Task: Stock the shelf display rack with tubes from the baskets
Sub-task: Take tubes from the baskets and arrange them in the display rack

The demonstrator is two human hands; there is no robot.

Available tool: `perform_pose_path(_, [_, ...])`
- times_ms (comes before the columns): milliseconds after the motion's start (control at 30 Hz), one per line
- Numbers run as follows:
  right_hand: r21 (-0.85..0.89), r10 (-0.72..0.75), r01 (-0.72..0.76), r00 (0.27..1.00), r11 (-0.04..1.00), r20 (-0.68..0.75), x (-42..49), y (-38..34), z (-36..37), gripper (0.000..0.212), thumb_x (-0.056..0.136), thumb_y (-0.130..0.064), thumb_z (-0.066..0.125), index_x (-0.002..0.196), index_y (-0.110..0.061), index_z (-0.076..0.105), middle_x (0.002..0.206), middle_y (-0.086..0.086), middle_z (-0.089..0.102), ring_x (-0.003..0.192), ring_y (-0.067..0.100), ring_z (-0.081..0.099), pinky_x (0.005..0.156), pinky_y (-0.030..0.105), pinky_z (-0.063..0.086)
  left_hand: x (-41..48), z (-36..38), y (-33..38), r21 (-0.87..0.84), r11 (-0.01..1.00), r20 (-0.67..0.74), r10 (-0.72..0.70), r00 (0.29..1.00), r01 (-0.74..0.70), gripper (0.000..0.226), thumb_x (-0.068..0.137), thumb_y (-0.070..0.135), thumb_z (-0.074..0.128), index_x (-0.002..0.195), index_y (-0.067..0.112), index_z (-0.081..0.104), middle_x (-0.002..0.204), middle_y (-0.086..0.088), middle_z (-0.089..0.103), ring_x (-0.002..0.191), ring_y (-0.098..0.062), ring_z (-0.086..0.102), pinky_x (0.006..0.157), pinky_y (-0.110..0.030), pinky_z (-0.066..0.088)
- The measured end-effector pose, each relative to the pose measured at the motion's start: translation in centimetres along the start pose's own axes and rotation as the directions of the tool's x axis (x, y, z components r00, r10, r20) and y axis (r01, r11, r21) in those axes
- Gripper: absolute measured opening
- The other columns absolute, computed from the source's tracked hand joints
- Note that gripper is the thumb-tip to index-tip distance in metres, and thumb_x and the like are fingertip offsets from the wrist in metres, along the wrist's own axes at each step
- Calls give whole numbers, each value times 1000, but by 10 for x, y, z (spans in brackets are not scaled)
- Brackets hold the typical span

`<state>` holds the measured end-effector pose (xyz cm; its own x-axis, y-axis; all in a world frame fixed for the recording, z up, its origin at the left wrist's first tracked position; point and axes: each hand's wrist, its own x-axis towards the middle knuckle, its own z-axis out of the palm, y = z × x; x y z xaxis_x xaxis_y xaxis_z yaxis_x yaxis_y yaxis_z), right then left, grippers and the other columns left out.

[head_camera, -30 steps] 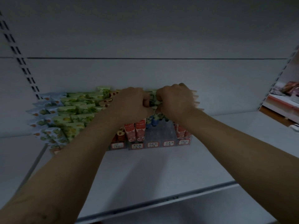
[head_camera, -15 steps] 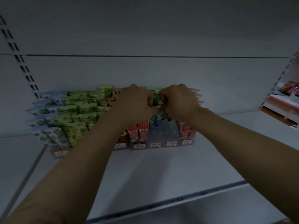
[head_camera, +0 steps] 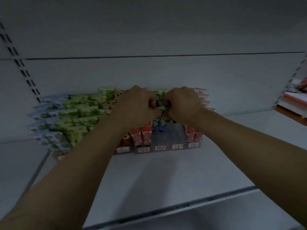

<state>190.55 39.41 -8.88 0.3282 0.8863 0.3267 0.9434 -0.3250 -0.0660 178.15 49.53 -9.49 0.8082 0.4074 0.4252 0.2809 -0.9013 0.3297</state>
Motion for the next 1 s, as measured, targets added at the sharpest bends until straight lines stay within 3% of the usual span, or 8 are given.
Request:
perform_pose_path(67, [19,-4,4,1000,1000,30,-1,0,-2,26,72,-27,79,71,-23,54,74,3,54,70,20,51,62,27,41,-5,3,1,31,999,-63,-7,998,9,18,76,25,66,61,22,56,59,4,53,58,-11,44,59,-28,37])
perform_pose_path(167, [55,-1,3,1000,999,-29,-8,-2,-8,7,80,-20,71,86,-18,72,86,8,69,80,27,63,70,35,53,-13,8,4,208,978,-133,16,991,12,15,80,32,56,71,22,62,74,-1,63,86,-23,52,87,-39,42])
perform_pose_path(300, [32,16,-13,997,999,-80,-33,-2,-24,27,85,-28,65,111,-22,69,105,4,69,95,25,62,88,29,43,-32,-1,20,438,897,-30,-44,999,52,39,86,44,45,115,25,63,129,-2,55,125,-26,39,114,-49,13])
perform_pose_path(367, [73,33,-25,995,997,-100,-51,-4,-32,34,84,-34,66,116,-20,66,108,5,68,99,25,60,89,29,43,-48,-8,31,478,877,6,-51,999,42,48,87,44,49,130,23,55,140,-5,47,131,-27,34,116,-48,11])
perform_pose_path(467, [149,26,-3,988,989,-155,-88,-14,-42,34,79,-36,70,109,-19,69,103,5,69,97,26,60,77,34,50,-81,-20,56,453,891,-57,21,998,7,47,78,38,48,115,15,65,118,-10,63,117,-31,49,105,-44,32])
perform_pose_path(600, [125,-40,57,990,991,-134,-157,-28,-51,40,81,-39,69,118,-25,65,109,0,69,103,24,59,83,34,48,-139,-13,87,451,891,-78,90,993,-46,32,82,35,64,107,16,67,101,-7,66,100,-32,55,85,-41,42])
perform_pose_path(767, [85,18,-33,986,996,167,-244,-28,-19,46,84,-47,65,127,-31,58,115,-9,66,106,15,57,89,30,46,-211,26,117,263,962,0,70,998,-67,32,87,37,61,115,20,64,108,-2,65,102,-26,58,82,-36,42])
perform_pose_path(1000, [21,94,-139,765,990,638,-324,-7,81,55,84,-50,64,133,-28,52,120,-5,63,108,18,57,83,30,45,-282,120,123,171,981,363,-152,920,94,33,94,43,49,121,27,56,118,4,60,105,-21,57,82,-33,45])
